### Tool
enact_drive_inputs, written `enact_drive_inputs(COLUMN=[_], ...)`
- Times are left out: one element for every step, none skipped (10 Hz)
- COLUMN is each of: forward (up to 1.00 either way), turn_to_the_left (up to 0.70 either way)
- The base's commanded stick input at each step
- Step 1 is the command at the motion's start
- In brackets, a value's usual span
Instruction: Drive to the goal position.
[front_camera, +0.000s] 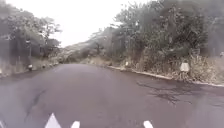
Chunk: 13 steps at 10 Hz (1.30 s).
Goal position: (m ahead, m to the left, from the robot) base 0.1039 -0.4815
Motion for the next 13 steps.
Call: enact_drive_inputs(forward=[1.00, 1.00, 1.00, 1.00, 1.00, 1.00, 1.00, 1.00, 1.00, 1.00, 1.00, 1.00, 1.00], turn_to_the_left=[0.00, 0.00, 0.00, 0.00, 0.00, 0.00, 0.00, 0.00, 0.00, 0.00, 0.00, 0.00, 0.00])
